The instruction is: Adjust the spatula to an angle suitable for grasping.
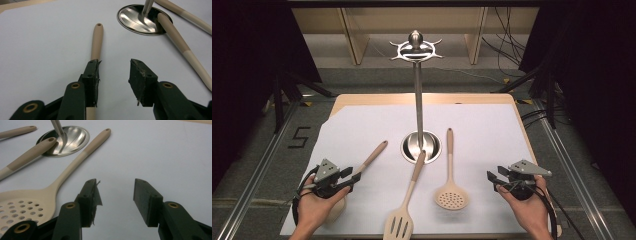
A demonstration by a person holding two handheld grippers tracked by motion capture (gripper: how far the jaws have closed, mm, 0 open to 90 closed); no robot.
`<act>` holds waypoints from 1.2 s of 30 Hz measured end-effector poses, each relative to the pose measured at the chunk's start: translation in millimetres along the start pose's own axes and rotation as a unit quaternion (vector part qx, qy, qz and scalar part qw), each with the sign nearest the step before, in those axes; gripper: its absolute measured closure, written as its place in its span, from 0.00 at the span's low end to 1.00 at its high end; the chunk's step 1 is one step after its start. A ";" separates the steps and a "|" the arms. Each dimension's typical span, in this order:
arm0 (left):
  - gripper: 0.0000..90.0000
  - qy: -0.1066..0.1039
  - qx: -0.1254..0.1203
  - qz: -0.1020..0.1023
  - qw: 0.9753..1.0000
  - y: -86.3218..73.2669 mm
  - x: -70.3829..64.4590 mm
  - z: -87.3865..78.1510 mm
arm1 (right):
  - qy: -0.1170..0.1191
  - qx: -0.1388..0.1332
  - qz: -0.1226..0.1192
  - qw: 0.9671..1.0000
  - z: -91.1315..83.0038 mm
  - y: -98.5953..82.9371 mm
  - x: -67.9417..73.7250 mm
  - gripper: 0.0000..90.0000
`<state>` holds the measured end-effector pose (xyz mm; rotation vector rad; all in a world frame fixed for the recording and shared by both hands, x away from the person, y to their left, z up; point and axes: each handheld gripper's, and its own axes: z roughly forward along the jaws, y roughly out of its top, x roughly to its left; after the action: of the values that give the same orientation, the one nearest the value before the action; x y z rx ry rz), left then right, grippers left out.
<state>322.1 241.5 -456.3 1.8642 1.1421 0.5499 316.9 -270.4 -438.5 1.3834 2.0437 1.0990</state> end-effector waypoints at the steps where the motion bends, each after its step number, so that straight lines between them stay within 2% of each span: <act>1: 0.66 0.004 0.003 -0.005 1.000 0.3 -0.4 0.6 | 0.005 -0.004 0.006 1.000 0.6 0.1 0.2 0.60; 5: 0.67 0.004 0.000 -0.010 1.000 1.2 -2.2 0.8 | 0.009 0.001 0.010 1.000 2.7 -0.9 -1.4 0.61; 6: 0.68 0.002 0.001 -0.006 1.000 1.4 -3.1 0.0 | 0.005 0.000 -0.003 1.000 4.0 -1.2 -4.6 0.61; 7: 0.69 -0.002 0.000 -0.006 1.000 1.4 -4.6 -0.6 | 0.004 0.011 0.012 1.000 2.7 -1.6 -3.2 0.61; 9: 0.75 -0.006 0.005 -0.003 1.000 1.1 -6.7 -2.8 | 0.003 0.007 0.014 1.000 3.3 -0.2 -2.1 0.61; 11: 0.79 -0.021 0.010 -0.003 1.000 2.0 -10.6 -5.9 | 0.004 0.005 0.000 1.000 4.4 1.6 1.3 0.63; 12: 0.83 -0.023 0.014 0.001 1.000 2.5 -13.3 -7.2 | 0.005 0.016 -0.005 1.000 4.5 2.3 3.2 0.64; 13: 0.86 -0.024 0.016 0.010 1.000 3.4 -15.9 -8.5 | 0.005 0.009 -0.009 1.000 5.7 2.5 4.5 0.65; 14: 0.90 -0.029 0.026 0.019 0.999 5.0 -17.7 -10.8 | 0.005 0.013 -0.009 1.000 5.0 3.0 6.6 0.66; 15: 0.94 -0.030 0.023 0.016 0.999 6.0 -21.5 -11.3 | -0.001 0.017 -0.021 1.000 4.1 3.6 7.1 0.68; 16: 0.97 -0.036 0.027 0.030 0.999 7.5 -23.1 -12.1 | -0.004 0.018 -0.031 0.999 3.5 3.5 7.0 0.69; 17: 0.99 -0.040 0.025 0.027 0.999 8.3 -26.8 -11.3 | -0.002 0.019 -0.030 0.999 3.4 3.3 6.9 0.70; 18: 0.99 -0.044 0.027 0.021 0.998 9.0 -29.7 -10.2 | -0.006 0.014 -0.046 0.999 3.9 3.2 3.3 0.73; 19: 0.99 -0.047 0.029 0.025 0.998 9.5 -30.6 -9.7 | -0.006 0.014 -0.046 0.999 3.9 3.2 3.3 0.73; 20: 0.99 -0.053 0.033 0.020 0.998 10.6 -33.2 -8.4 | 0.000 0.020 -0.030 0.999 3.7 2.5 5.1 0.74; 21: 0.99 -0.057 0.035 0.017 0.998 11.4 -35.9 -5.8 | 0.000 0.025 -0.027 0.999 3.3 1.9 4.0 0.75; 22: 0.99 -0.057 0.035 0.017 0.998 11.4 -35.9 -5.8 | 0.000 0.025 -0.027 0.999 3.3 1.9 4.0 0.75; 23: 0.99 -0.058 0.044 0.027 0.997 12.5 -36.1 -4.9 | 0.001 0.023 -0.033 0.999 3.9 1.9 2.4 0.76; 25: 0.99 -0.058 0.047 0.025 0.997 13.0 -38.2 -1.9 | -0.002 0.030 -0.031 0.999 4.8 1.5 3.9 0.77; 29: 0.99 -0.056 0.053 0.027 0.997 13.4 -36.0 -1.3 | 0.001 0.030 -0.039 0.999 5.5 1.8 3.7 0.77; 30: 0.99 -0.047 0.050 0.015 0.998 12.7 -31.5 -2.7 | 0.003 0.032 -0.035 0.999 5.5 1.8 5.4 0.77; 31: 0.99 -0.047 0.050 0.015 0.998 12.7 -31.5 -2.7 | 0.003 0.032 -0.035 0.999 5.5 1.8 5.4 0.77; 32: 0.99 -0.038 0.061 0.026 0.997 13.2 -25.0 -5.1 | 0.010 0.030 -0.038 0.999 5.1 1.9 4.3 0.77; 33: 0.99 -0.027 0.075 0.029 0.996 12.4 -18.4 -7.2 | 0.009 0.031 -0.039 0.999 4.8 2.0 4.3 0.77; 34: 0.99 -0.025 0.079 0.016 0.996 11.3 -15.7 -6.0 | 0.007 0.032 -0.033 0.999 4.5 1.9 5.5 0.77; 35: 0.99 -0.025 0.079 0.016 0.996 11.3 -15.7 -6.0 | 0.007 0.032 -0.033 0.999 4.5 1.9 5.5 0.77; 36: 0.99 -0.022 0.103 0.020 0.994 10.4 -9.7 -7.0 | 0.004 0.030 -0.041 0.999 4.7 2.5 4.5 0.77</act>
<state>317.5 233.9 -443.1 2.0688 1.1713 0.4243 319.9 -264.1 -439.0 1.3128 2.1361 1.0167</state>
